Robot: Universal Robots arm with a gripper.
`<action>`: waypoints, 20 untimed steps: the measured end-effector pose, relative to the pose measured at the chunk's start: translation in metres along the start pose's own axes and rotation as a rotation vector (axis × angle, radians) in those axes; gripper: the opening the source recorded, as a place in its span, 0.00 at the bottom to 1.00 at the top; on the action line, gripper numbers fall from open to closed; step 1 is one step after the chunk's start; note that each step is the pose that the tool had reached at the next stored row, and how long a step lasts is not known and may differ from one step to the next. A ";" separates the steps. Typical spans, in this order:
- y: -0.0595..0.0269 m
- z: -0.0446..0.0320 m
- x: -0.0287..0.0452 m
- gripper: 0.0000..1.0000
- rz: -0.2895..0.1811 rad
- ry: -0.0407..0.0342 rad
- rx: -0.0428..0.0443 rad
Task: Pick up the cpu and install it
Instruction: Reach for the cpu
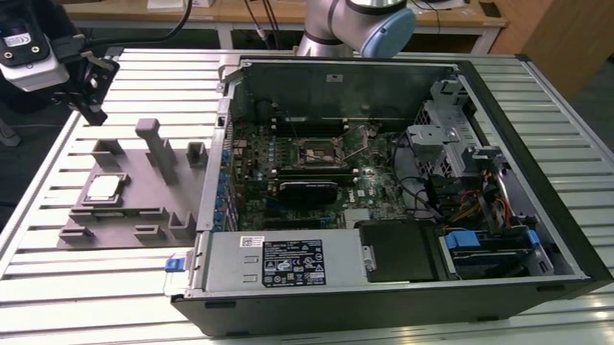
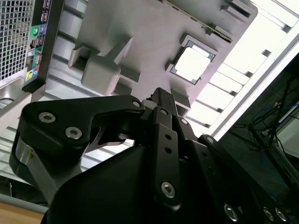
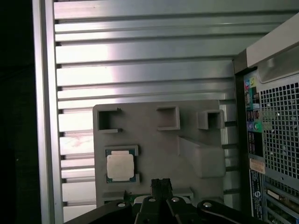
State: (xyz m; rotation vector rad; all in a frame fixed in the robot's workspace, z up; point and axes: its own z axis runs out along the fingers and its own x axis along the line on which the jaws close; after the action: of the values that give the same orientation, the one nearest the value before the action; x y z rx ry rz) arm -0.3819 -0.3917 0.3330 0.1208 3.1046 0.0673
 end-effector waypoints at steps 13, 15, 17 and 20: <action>-0.0012 0.0123 0.0096 0.11 0.000 -0.0002 0.0008; -0.0013 0.0137 0.0105 0.11 0.000 -0.0001 0.0008; -0.0014 0.0148 0.0113 0.11 0.000 0.0000 0.0009; -0.0014 0.0149 0.0115 0.11 0.000 0.0001 0.0009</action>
State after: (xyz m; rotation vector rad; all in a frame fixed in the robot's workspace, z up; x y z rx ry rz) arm -0.3929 -0.3916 0.3177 0.1208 3.1048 0.0659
